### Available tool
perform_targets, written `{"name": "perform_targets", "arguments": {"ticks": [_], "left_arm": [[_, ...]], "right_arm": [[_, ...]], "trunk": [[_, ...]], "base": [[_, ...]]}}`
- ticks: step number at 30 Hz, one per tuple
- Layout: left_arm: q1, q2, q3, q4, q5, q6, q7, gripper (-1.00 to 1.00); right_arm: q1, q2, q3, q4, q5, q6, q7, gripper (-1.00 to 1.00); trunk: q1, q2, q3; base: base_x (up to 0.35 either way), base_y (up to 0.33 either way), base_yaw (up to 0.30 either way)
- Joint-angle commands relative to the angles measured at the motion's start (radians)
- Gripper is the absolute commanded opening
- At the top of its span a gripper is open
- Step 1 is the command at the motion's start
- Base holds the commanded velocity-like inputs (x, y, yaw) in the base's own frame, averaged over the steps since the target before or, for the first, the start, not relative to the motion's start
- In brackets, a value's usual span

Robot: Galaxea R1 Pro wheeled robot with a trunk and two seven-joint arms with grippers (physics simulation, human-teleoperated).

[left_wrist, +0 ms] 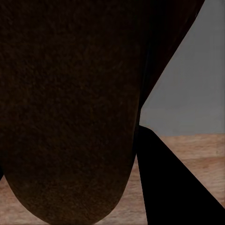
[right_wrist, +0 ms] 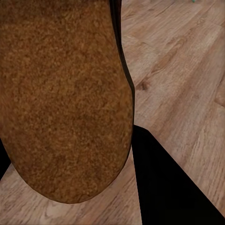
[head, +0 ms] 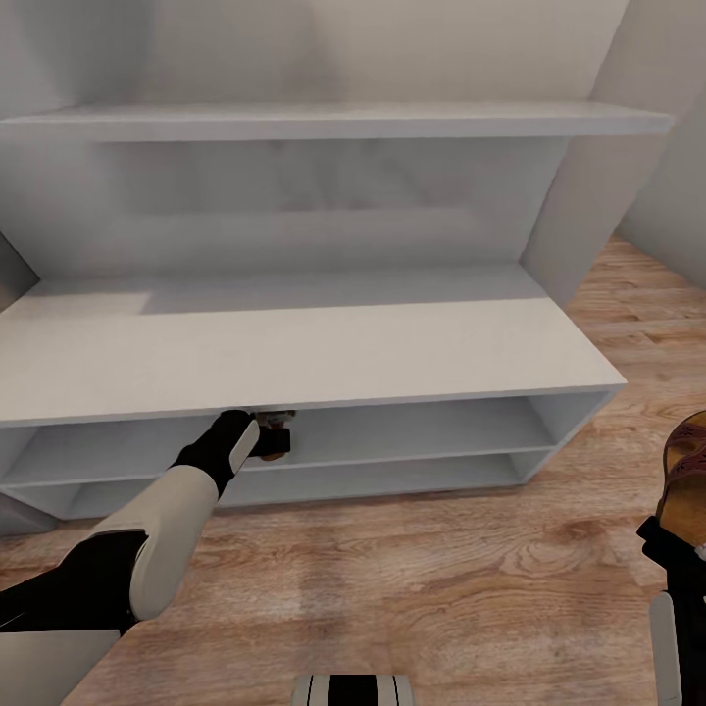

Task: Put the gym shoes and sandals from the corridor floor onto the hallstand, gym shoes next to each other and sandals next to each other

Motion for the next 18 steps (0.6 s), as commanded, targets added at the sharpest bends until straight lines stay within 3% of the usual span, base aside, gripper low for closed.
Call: {"name": "perform_targets", "arguments": {"ticks": [1, 18], "left_arm": [[0.000, 0.000, 0.000, 0.000, -0.003, 0.000, -0.003, -1.00], [0.000, 0.000, 0.000, -0.001, -0.003, 0.000, -0.005, -1.00]], "right_arm": [[0.000, 0.000, 0.000, 0.000, -0.003, -0.001, 0.000, -1.00], [0.000, 0.000, 0.000, 0.000, -0.003, -0.001, 0.000, -1.00]], "trunk": [[0.000, 0.000, 0.000], [0.000, 0.000, 0.000]], "base": [[0.003, 0.002, 0.000], [0.000, 0.000, 0.000]]}}
